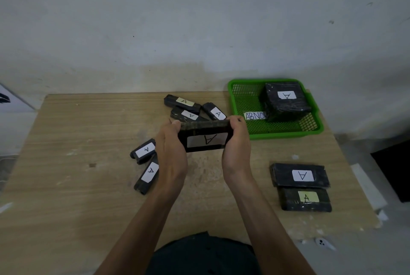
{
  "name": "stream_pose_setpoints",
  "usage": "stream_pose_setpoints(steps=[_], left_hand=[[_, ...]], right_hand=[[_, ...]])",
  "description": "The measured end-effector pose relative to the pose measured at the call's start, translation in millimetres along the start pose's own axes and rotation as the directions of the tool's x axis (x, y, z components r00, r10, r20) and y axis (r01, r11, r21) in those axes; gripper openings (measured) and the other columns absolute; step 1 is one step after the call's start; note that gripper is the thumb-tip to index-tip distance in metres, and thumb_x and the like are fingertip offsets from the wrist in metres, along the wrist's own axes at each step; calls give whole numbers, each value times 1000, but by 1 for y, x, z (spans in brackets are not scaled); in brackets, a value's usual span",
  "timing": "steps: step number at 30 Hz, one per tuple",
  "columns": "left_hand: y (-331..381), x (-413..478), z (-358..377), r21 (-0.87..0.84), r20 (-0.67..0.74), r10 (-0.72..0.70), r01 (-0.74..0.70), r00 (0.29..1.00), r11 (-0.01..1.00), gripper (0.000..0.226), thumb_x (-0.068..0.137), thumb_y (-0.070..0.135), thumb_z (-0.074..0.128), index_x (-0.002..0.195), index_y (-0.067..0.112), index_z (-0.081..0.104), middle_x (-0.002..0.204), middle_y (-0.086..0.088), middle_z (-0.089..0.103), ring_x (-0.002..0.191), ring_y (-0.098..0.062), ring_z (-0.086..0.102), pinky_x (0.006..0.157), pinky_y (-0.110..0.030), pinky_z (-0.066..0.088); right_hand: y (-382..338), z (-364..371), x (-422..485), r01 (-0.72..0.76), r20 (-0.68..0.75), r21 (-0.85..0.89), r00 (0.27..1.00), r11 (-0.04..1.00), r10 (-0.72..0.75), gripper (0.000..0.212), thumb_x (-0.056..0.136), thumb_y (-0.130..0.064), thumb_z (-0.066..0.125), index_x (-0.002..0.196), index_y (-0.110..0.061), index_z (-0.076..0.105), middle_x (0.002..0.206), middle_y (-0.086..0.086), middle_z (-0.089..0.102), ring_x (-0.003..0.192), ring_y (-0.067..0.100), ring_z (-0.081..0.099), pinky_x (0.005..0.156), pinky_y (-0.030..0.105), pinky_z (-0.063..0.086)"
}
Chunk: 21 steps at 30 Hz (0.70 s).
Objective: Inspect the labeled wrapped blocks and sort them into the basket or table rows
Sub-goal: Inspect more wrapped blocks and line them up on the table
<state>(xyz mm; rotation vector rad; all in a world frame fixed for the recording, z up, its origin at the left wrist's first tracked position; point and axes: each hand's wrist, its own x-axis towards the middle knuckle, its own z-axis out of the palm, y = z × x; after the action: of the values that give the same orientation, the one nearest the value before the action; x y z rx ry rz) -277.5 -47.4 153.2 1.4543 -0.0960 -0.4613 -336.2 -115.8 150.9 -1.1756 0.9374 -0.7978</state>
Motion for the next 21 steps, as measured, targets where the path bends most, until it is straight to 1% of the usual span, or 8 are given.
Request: stream_pose_setpoints(steps=[4,6,8,11,13,15,18,21], left_hand=[[-1,5,-2,79,128,-11,1,992,997,46,74,61,37,91,31,68,111,-4,62,105,-20,57,91,-40,44],[0,8,-4,105,214,-148,128,966,986,61,67,66,46,123,43,56,134,2,52,123,-20,49,103,-47,39],[0,7,-7,160,251,-280,246,926,956,64,76,57,51,136,36,43,136,0,49,123,-22,49,105,-47,37],[-4,7,-12,93,274,-297,282,915,955,14,95,25,43,102,20,55,111,-10,62,101,-24,64,90,-37,46],[-6,8,-14,-6,266,-301,314,916,949,16,96,14,43,109,16,54,104,-10,63,99,-28,66,80,-34,51],[-10,10,-17,-52,264,-286,310,921,949,37,95,7,46,131,15,44,103,-6,62,96,-27,65,71,-30,54],[-13,13,-22,-12,265,-232,244,936,970,32,91,0,52,100,30,53,99,-2,62,84,-16,64,66,-28,55],[-21,16,-29,119,262,-179,153,948,981,51,83,0,65,124,23,48,110,-3,61,93,-18,64,63,-25,56]], right_hand=[[0,-1,0,104,-83,207,993,973,-89,16,74,-24,48,59,-19,48,69,0,41,68,12,40,67,26,33],[2,-6,1,162,-71,308,987,938,-147,8,68,-16,43,61,-13,46,70,4,45,72,15,44,72,28,34],[7,-11,3,202,-23,275,979,940,-204,13,65,-19,45,69,-9,51,86,10,55,87,17,52,82,29,38],[10,-15,6,141,45,99,988,985,-146,38,67,-29,45,98,-20,64,127,10,55,127,18,47,103,26,37],[9,-18,8,31,99,14,995,999,-32,46,73,-21,40,115,-25,58,136,6,51,129,16,45,106,28,36],[8,-23,11,-55,166,-53,984,997,63,51,82,-13,38,130,-23,50,125,-1,56,112,9,54,101,27,40],[5,-30,11,-157,256,-23,954,987,158,53,90,6,36,130,-28,45,104,-11,57,90,4,58,82,21,49],[3,-38,11,-150,323,-111,930,982,178,52,91,6,44,125,-34,46,103,-19,58,94,8,60,76,29,57]])
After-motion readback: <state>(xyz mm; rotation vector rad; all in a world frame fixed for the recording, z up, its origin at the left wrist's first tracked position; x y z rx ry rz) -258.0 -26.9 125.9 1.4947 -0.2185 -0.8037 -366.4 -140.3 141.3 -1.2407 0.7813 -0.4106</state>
